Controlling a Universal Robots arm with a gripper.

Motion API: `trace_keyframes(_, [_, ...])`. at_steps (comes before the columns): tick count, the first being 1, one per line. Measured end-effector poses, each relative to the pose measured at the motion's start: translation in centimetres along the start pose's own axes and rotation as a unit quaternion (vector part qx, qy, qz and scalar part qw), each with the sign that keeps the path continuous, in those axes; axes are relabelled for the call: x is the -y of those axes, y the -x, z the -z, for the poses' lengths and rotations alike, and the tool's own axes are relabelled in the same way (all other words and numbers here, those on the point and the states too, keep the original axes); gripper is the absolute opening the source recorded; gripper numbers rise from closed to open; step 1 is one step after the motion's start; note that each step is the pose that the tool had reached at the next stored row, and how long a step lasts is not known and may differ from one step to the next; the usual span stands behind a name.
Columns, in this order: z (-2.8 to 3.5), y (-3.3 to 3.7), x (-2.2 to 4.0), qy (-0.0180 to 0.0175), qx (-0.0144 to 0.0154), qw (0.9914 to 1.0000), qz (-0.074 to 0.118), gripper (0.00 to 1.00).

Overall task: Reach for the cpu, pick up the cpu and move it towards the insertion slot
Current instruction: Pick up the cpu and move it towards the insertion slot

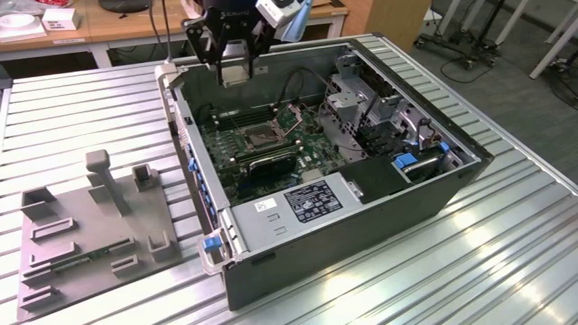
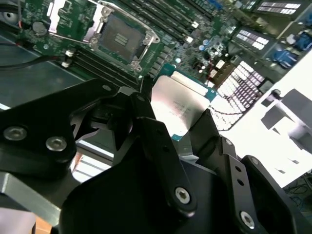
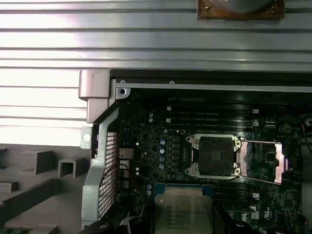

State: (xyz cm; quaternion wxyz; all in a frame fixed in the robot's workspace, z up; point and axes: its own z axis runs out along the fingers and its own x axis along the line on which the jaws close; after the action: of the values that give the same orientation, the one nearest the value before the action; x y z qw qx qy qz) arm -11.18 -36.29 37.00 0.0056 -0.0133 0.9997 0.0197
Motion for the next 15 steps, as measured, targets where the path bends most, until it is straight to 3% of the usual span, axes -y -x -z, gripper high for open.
trace_keyframes(15, [-0.22, 2.16, -1.07, 0.0000, 0.0000, 1.00000, 0.000, 0.55])
